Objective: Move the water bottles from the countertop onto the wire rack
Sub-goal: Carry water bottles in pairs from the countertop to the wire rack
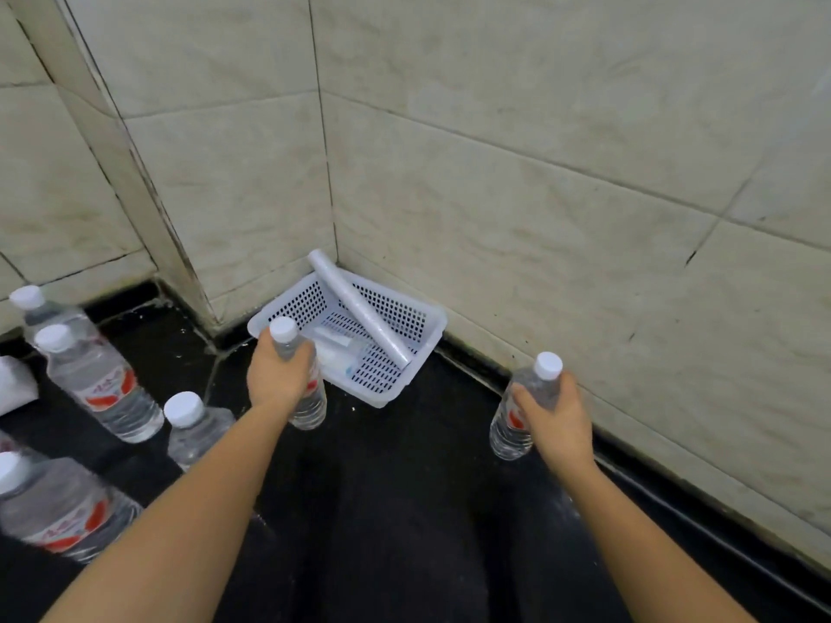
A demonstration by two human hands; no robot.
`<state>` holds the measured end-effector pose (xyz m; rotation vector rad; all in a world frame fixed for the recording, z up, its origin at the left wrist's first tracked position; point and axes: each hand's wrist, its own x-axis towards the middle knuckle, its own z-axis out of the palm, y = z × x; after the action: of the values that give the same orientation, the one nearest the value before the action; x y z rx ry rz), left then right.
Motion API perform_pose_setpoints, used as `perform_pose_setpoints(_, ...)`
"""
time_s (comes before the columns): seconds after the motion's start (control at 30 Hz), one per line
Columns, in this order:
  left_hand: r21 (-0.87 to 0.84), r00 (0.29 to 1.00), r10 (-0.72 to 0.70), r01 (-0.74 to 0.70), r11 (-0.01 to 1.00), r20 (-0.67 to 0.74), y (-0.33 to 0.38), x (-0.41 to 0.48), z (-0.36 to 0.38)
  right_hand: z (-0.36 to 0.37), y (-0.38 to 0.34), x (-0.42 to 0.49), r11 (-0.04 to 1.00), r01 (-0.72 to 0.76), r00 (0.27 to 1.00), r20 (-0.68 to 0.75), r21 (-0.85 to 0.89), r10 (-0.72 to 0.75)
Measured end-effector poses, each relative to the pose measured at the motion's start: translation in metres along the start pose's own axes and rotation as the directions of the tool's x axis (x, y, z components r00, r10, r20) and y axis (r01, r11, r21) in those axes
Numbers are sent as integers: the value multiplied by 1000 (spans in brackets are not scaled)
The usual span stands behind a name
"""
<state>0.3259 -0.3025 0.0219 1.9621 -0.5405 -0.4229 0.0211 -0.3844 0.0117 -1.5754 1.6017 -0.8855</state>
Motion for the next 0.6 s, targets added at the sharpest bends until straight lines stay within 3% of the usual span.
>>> perform_pose_setpoints(0.27, 54, 980, 168, -174, 983, 108, -8, -25, -12, -7, 0, -10, 994, 54, 999, -4, 90, -54)
perform_pose_setpoints(0.43, -29, 969, 127, -124, 992, 213, -2, -67, -32, -17, -3, -36, 984, 23, 1000, 15, 178, -26)
perform_pose_setpoints(0.6, -64, 906, 166, -153, 986, 390, 24, -129, -53, -55, -4, -77, 974, -5, 997, 71, 228, -12)
